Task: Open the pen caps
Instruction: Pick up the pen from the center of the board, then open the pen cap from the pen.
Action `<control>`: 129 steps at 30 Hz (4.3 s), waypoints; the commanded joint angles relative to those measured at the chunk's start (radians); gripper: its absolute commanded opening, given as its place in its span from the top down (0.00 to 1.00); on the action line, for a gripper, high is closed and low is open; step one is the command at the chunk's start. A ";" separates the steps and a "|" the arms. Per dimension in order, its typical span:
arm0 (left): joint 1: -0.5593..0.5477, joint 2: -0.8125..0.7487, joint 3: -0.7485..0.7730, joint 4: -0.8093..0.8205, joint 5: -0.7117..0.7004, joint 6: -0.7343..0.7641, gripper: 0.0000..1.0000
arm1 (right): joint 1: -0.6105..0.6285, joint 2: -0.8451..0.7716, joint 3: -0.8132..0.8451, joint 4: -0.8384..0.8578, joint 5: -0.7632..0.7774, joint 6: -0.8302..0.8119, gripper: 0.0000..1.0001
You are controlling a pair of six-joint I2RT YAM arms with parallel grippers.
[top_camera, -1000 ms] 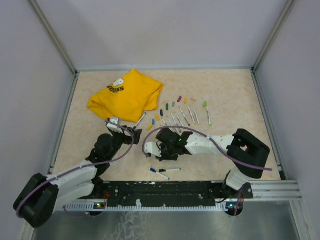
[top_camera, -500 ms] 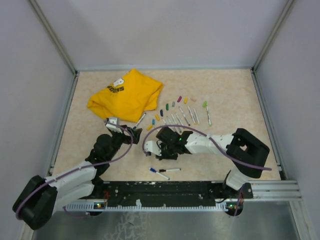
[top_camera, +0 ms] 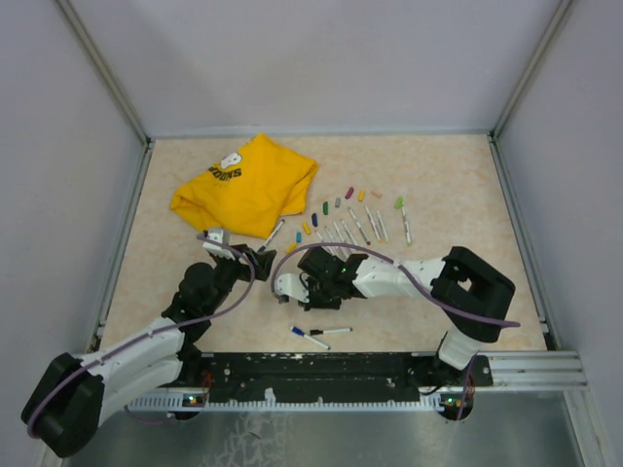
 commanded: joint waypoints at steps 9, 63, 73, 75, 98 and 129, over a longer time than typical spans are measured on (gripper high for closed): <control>0.004 -0.113 -0.031 -0.012 0.088 -0.101 0.00 | -0.061 -0.041 -0.005 -0.012 -0.027 0.025 1.00; -0.092 0.224 -0.090 0.575 0.193 -0.442 0.02 | -0.304 -0.276 -0.021 0.028 -0.333 0.099 1.00; -0.153 0.291 -0.096 0.608 0.049 -0.530 0.03 | -0.305 -0.264 -0.019 0.029 -0.339 0.107 1.00; -0.171 0.308 -0.091 0.612 0.018 -0.551 0.03 | -0.305 -0.264 -0.019 0.031 -0.338 0.107 1.00; -0.438 0.762 0.023 0.907 -0.292 -0.773 0.30 | -0.306 -0.268 -0.023 0.056 -0.333 0.127 1.00; -0.489 0.817 0.033 1.152 -0.340 -0.588 1.00 | -0.306 -0.265 -0.033 0.052 -0.368 0.127 0.64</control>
